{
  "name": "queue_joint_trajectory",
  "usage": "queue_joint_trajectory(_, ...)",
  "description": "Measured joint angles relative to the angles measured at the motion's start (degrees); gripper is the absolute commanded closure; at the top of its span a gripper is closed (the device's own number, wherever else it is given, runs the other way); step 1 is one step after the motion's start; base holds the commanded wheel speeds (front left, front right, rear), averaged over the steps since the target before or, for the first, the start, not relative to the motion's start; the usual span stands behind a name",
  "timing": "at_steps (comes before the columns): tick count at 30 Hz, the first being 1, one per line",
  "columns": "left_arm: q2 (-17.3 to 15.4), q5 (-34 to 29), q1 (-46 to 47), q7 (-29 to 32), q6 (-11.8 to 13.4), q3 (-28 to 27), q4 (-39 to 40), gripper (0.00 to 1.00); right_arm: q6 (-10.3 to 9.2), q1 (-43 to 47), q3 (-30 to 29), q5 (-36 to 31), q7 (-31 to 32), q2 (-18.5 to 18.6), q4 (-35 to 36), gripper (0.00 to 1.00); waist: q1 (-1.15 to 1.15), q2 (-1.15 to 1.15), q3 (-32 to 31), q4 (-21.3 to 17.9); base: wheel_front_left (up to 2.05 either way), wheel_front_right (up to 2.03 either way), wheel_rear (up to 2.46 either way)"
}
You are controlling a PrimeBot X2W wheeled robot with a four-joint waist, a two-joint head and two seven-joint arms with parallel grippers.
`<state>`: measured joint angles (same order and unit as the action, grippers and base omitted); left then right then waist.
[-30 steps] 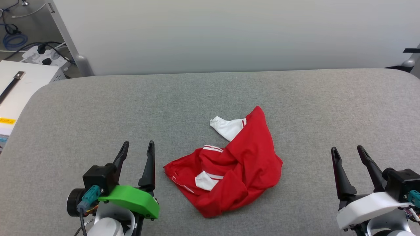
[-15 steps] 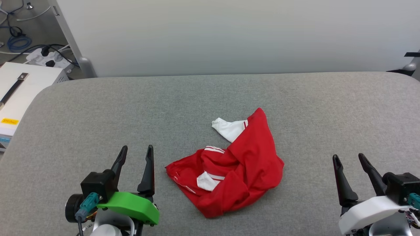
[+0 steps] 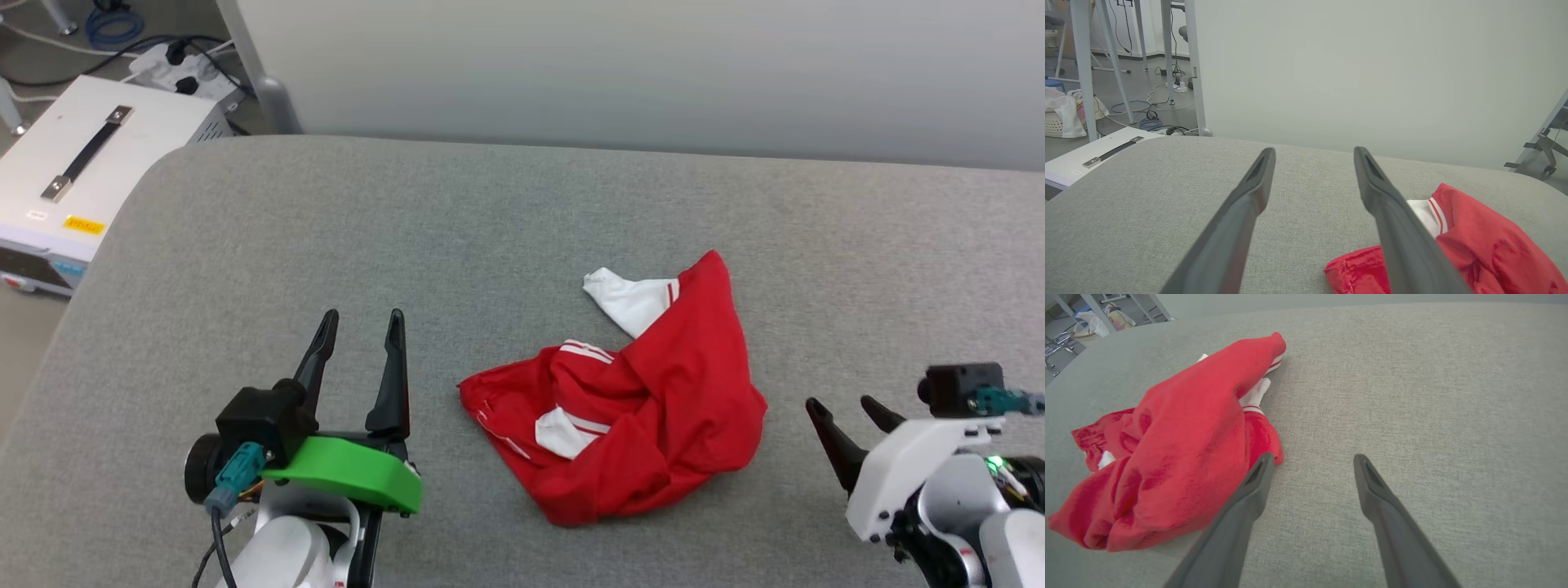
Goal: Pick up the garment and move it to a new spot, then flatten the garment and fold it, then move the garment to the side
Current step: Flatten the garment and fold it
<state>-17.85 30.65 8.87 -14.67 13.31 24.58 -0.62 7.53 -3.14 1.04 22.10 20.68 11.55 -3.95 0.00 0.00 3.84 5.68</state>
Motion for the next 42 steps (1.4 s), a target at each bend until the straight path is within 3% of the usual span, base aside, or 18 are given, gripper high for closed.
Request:
queue_joint_trajectory(8, 3.98, -1.97, 1.84, 0.0, -2.72, -1.7, -1.45, 0.0, 0.0, -13.03, 7.92, 6.39, 14.79, 5.39, -4.57, 0.0, 0.0, 0.0, 3.72, 4.32, 0.0, 0.0, 0.0)
queue_joint_trajectory(17, 6.87, -3.96, 2.47, 0.0, -5.48, -3.48, -4.33, 0.0, 0.0, -19.68, 14.77, 10.9, 22.13, 7.13, -11.65, 0.0, 0.0, 0.0, 6.33, 8.04, 0.0, 0.0, 0.0)
queue_joint_trajectory(18, 7.14, -4.05, 2.47, 0.0, -5.64, -3.79, -4.47, 0.0, 0.0, -19.68, 15.35, 11.44, 22.63, 7.23, -12.22, 0.29, 0.01, 0.0, 6.5, 8.32, 0.0, 0.0, 0.0)
queue_joint_trajectory(19, 7.32, -4.21, 2.46, 0.0, -5.88, -4.16, -4.53, 0.0, 0.0, -19.68, 15.59, 11.99, 22.58, 7.28, -12.39, 0.73, 0.0, 0.0, 6.66, 8.5, 0.0, 0.0, 0.0)
queue_joint_trajectory(20, 7.42, -4.41, 2.46, 0.0, -6.01, -4.49, -4.58, 0.0, 0.0, -19.71, 15.71, 12.35, 22.43, 7.32, -12.4, 1.0, 0.0, 0.0, 6.77, 8.59, 0.0, 0.0, 0.0)
queue_joint_trajectory(28, 8.38, -6.56, 2.27, 0.0, -7.55, -6.79, -5.73, 0.0, 0.0, -18.58, 14.88, 12.71, 17.9, 9.26, -6.04, 1.0, 0.01, 0.0, 5.84, 6.05, 0.0, 0.0, 0.0)
queue_joint_trajectory(33, 8.43, -6.99, 1.66, 0.0, -7.73, -7.35, -6.3, 0.0, 0.0, -10.59, 10.21, 10.7, 17.18, 9.1, 0.66, 1.0, 0.0, 0.0, 4.79, 3.67, 0.0, 0.0, 0.0)
queue_joint_trajectory(37, 8.35, -7.0, 0.87, 0.0, -7.78, -7.53, -6.68, 0.0, 0.0, -0.12, 5.92, 8.09, 17.42, 6.44, 4.47, 1.0, 0.0, 0.0, 3.8, 1.73, 0.0, 0.0, 0.0)
queue_joint_trajectory(42, 8.1, -6.99, 0.52, 0.05, -7.78, -7.47, -7.22, 0.0, 0.0, 11.12, 2.56, 6.89, 17.95, -0.43, 5.39, 1.0, 0.0, 0.0, 3.0, -0.36, 0.0, 0.0, 0.0)
